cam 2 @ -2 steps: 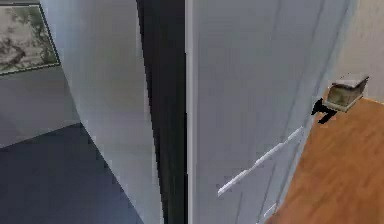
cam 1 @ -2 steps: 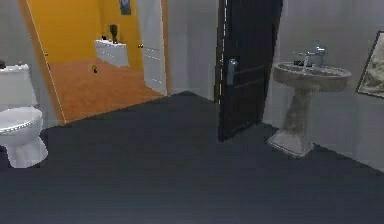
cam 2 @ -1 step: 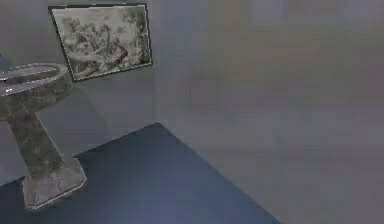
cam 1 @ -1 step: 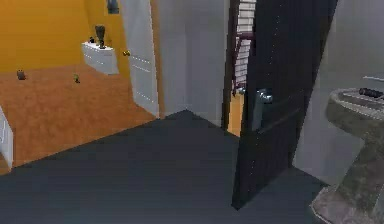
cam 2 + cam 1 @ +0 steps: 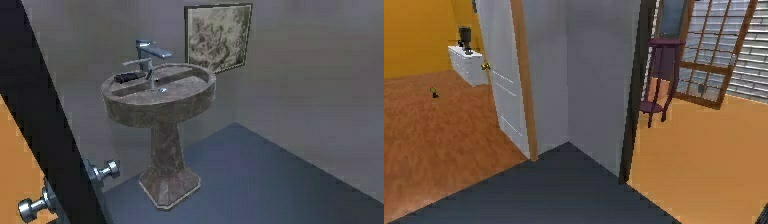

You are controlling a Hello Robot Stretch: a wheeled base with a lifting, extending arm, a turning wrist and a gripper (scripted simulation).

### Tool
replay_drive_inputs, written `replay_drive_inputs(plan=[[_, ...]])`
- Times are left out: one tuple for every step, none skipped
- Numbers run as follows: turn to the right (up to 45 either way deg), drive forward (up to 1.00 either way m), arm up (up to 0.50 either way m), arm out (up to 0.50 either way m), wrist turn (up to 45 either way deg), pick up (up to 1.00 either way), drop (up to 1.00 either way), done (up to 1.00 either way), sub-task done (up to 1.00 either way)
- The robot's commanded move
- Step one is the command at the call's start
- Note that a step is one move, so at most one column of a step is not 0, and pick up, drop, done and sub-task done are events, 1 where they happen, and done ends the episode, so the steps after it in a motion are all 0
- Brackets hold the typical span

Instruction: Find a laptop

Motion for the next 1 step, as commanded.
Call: replay_drive_inputs(plan=[[-9.0,0.0,0.0,0.0,0.0,0.0,0.0,0.0,0.0]])
